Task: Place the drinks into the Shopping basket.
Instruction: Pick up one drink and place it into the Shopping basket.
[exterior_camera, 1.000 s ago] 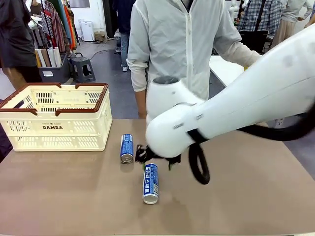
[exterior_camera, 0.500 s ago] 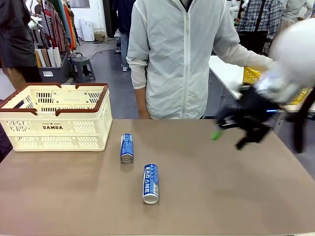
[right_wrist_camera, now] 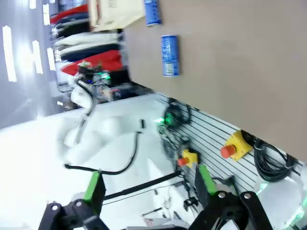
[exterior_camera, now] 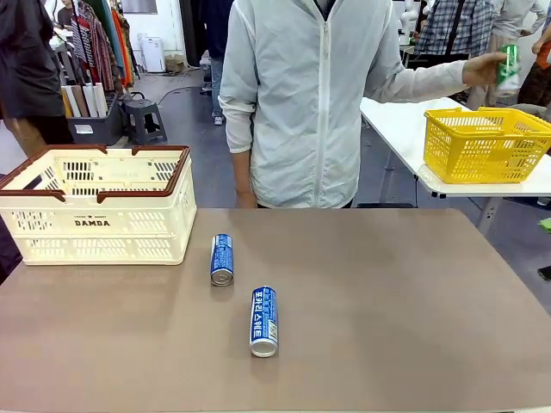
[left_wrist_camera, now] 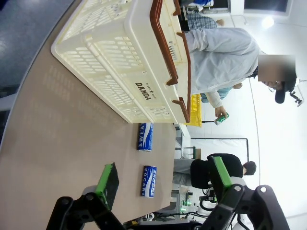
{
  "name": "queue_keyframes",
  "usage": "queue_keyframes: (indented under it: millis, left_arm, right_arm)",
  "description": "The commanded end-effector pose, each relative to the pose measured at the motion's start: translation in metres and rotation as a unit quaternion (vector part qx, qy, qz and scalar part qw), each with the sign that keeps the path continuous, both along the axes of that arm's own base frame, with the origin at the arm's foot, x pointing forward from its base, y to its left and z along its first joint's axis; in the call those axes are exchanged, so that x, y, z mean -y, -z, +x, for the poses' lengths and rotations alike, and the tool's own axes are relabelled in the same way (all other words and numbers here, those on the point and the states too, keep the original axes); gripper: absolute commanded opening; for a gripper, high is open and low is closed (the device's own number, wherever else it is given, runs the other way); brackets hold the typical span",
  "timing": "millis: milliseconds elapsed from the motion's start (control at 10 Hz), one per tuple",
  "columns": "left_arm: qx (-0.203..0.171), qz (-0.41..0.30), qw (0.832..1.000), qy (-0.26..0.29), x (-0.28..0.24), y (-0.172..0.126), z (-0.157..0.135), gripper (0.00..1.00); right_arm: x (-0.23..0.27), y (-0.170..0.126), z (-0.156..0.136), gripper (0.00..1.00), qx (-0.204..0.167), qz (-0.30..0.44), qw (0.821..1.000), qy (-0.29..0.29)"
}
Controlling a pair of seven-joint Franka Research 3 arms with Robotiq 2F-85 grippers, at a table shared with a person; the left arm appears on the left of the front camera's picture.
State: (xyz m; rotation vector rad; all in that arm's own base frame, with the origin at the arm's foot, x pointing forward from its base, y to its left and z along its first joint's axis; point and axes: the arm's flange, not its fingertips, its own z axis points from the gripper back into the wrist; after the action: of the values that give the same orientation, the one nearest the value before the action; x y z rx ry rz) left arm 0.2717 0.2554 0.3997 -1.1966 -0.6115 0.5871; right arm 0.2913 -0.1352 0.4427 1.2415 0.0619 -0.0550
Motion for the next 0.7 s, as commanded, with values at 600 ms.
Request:
queue_keyframes:
  millis: [600]
  left_arm:
    - [0.001, -0.010, 1.000, 0.025, 0.019, -0.035, -0.004, 1.00]
  right_arm:
    - [0.000, 0.000, 0.000, 1.00, 0.000, 0.000, 1.000, 0.000]
